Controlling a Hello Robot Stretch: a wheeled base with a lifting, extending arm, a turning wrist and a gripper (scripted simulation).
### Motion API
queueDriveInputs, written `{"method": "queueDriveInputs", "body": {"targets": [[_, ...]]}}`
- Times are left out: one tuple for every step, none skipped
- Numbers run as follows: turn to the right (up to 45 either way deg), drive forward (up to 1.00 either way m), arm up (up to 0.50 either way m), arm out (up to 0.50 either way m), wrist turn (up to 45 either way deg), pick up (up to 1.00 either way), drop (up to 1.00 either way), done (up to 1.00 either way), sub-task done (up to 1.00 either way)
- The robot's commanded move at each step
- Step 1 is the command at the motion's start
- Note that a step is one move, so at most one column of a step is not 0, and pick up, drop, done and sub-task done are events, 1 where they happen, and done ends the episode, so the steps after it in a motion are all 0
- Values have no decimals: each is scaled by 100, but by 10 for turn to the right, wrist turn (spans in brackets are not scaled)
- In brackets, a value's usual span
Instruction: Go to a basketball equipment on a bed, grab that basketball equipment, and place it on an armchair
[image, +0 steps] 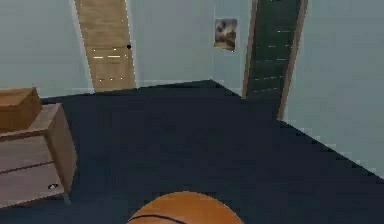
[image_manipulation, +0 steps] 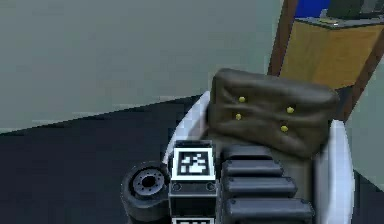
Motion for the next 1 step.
{"method": "queueDriveInputs", "body": {"targets": [[-270, 0, 0, 0, 0, 0, 0, 0, 0]]}}
